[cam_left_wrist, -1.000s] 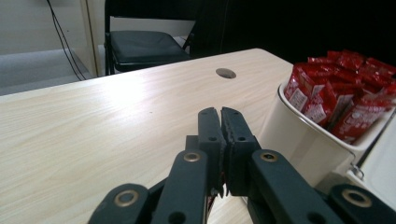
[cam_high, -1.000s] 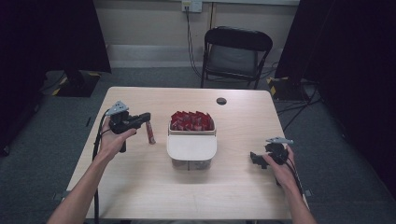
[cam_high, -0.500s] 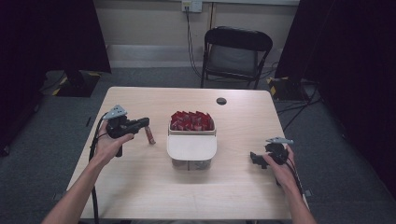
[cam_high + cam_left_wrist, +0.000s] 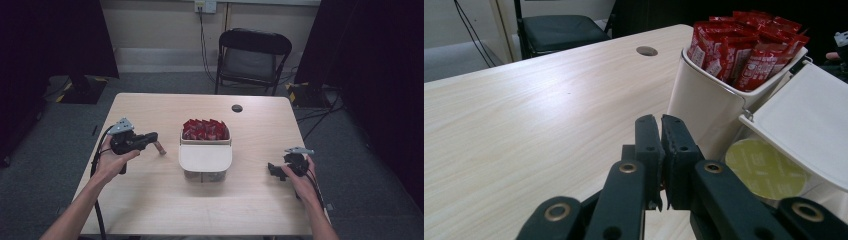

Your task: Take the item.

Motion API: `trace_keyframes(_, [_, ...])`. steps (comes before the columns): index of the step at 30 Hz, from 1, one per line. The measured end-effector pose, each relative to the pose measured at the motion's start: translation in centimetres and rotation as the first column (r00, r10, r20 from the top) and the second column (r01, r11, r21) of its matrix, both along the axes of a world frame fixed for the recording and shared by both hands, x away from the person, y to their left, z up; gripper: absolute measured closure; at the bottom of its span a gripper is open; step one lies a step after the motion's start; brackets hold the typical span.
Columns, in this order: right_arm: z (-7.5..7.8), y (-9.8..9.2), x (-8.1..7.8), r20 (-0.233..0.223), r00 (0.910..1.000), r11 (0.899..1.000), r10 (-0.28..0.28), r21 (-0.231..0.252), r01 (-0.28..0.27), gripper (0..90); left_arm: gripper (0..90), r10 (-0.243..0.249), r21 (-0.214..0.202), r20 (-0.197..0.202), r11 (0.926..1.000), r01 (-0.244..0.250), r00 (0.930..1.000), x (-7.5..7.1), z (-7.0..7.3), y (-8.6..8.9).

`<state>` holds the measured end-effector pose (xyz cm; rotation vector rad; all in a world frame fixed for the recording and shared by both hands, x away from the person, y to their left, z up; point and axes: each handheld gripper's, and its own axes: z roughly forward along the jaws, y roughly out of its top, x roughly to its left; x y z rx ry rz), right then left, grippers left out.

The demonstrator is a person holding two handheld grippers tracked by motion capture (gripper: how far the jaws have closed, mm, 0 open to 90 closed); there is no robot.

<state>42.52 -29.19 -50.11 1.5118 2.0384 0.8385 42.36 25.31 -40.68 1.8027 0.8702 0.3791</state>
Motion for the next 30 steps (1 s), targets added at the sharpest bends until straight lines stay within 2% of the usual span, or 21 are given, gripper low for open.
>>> trace_keyframes(1, [0.0,0.0,0.0,0.000,1.0000,1.000,0.001,-0.001,-0.001,0.0,86.7,-0.007,-0.011,-0.009,0.9999,0.007,0.9999,-0.1,-0.2,0.0])
trace_keyframes(2, [0.0,0.0,0.0,0.000,1.0000,1.000,0.001,-0.001,-0.001,0.0,86.6,-0.002,0.012,-0.006,0.9999,0.002,1.0000,-0.5,-0.6,-0.2])
trace_keyframes(5, [0.0,0.0,0.0,0.000,1.0000,1.000,0.000,0.000,0.000,0.0,86.6,-0.009,0.026,-0.017,0.9996,0.010,0.9998,-0.7,-1.1,-0.3])
trace_keyframes(8, [0.0,0.0,0.0,0.000,1.0000,1.000,0.001,-0.001,-0.001,0.0,86.8,-0.006,0.017,-0.017,0.9998,0.007,0.9998,-1.0,-1.6,-0.4])
trace_keyframes(13, [0.0,0.0,0.0,0.000,1.0000,1.000,0.000,0.000,0.000,0.1,86.6,-0.015,0.011,-0.049,0.9998,0.016,0.9987,-1.2,-2.4,-0.5])
trace_keyframes(17, [0.0,0.0,0.0,0.000,1.0000,1.000,0.001,-0.001,-0.001,0.0,87.1,-0.008,0.052,-0.052,0.9986,0.011,0.9986,-1.3,-3.4,-0.8])
trace_keyframes(21, [0.0,0.0,0.0,0.000,1.0000,1.000,0.001,-0.001,-0.001,0.0,87.6,-0.014,0.046,-0.061,0.9988,0.017,0.9980,-1.3,-3.8,-1.1])
trace_keyframes(25, [0.0,0.0,0.0,0.000,1.0000,1.000,0.001,-0.001,-0.001,0.0,88.2,-0.026,0.024,-0.088,0.9993,0.028,0.9958,-1.2,-4.4,-1.7])
trace_keyframes(26, [0.0,0.0,0.0,0.000,1.0000,1.000,0.001,-0.001,-0.001,0.0,88.3,-0.033,0.016,-0.108,0.9993,0.035,0.9937,-1.2,-4.7,-1.9])
trace_keyframes(30, [0.0,0.0,0.0,0.000,1.0000,1.000,0.001,-0.001,-0.001,0.0,88.6,-0.040,0.026,-0.124,0.9987,0.044,0.9915,-1.2,-5.3,-2.4])
